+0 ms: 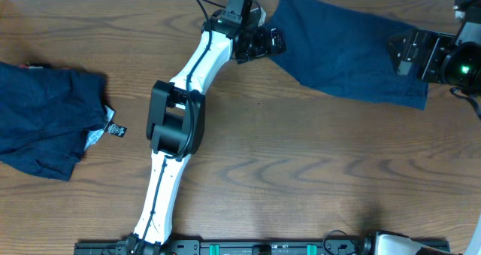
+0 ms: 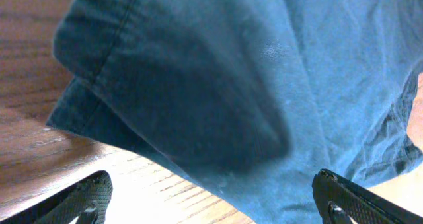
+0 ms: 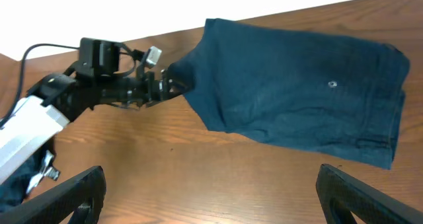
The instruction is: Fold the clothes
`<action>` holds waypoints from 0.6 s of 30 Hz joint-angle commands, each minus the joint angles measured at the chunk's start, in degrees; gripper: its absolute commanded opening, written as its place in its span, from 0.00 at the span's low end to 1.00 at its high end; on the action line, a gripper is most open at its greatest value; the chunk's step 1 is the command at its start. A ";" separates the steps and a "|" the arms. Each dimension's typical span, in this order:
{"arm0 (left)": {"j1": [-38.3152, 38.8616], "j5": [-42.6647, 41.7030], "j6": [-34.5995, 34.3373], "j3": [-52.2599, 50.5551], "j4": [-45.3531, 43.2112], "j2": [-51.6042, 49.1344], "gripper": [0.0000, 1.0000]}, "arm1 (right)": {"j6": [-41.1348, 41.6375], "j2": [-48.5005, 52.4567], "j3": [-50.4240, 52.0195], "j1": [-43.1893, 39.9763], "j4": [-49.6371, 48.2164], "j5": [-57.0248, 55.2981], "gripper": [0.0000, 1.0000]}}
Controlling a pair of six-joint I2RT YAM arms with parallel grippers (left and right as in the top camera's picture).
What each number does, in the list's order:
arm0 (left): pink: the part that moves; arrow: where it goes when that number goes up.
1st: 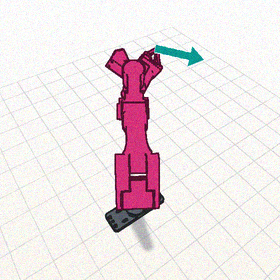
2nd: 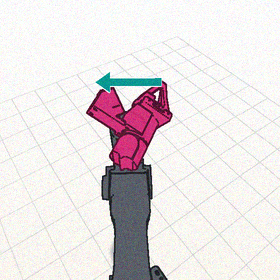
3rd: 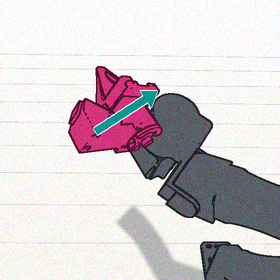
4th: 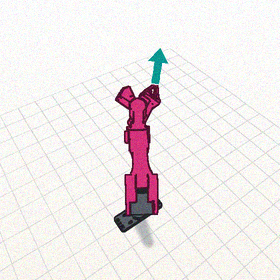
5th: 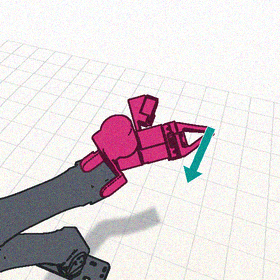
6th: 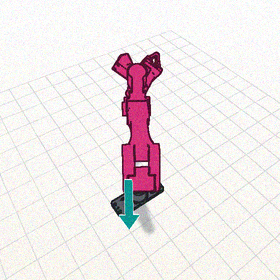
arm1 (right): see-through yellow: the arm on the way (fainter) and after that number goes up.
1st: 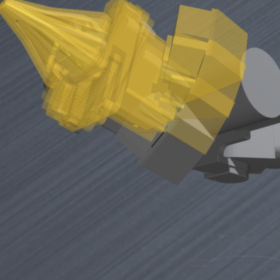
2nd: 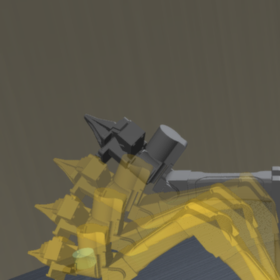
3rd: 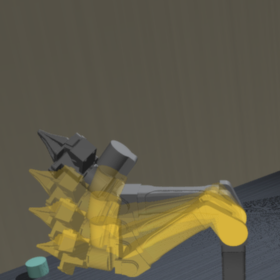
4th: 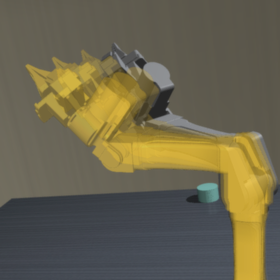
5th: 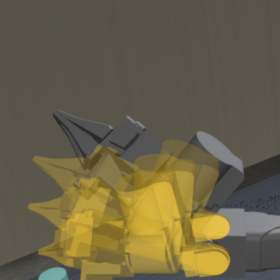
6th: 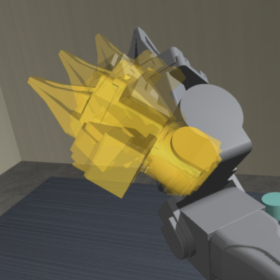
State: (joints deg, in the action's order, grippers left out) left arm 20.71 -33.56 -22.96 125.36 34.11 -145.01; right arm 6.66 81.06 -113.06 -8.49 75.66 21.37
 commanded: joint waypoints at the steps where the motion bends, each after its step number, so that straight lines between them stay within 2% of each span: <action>1: 0.48 0.50 -6.01 0.48 -0.48 -2.14 0.98 | -1.01 0.04 -0.35 1.38 0.26 0.09 0.99; 7: 0.48 4.55 -23.82 0.48 -1.55 -2.67 0.98 | -1.01 0.04 -0.35 2.21 0.63 0.09 0.99; 13: 0.52 4.52 -38.69 0.48 -7.76 -3.96 0.98 | -1.20 0.04 -0.35 2.93 1.70 0.09 0.99; 14: 0.55 4.39 -40.02 0.48 -8.46 -4.26 0.88 | -1.20 0.04 -0.35 2.93 1.88 0.09 0.99; 16: 0.63 3.80 -42.66 0.48 -9.42 -4.96 0.79 | -1.22 0.04 -0.35 2.93 2.19 0.09 0.99; 17: 0.66 3.80 -43.52 0.48 -9.35 -5.22 0.26 | -1.20 0.04 -0.35 2.93 2.27 0.09 0.99; 18: 0.66 3.80 -44.44 0.48 -9.35 -5.53 0.06 | -1.22 0.04 -0.35 2.93 2.36 0.09 0.99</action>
State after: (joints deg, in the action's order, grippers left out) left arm 21.23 -29.95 -60.25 125.36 24.95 -148.38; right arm 6.44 81.06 -113.06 -6.15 77.80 21.28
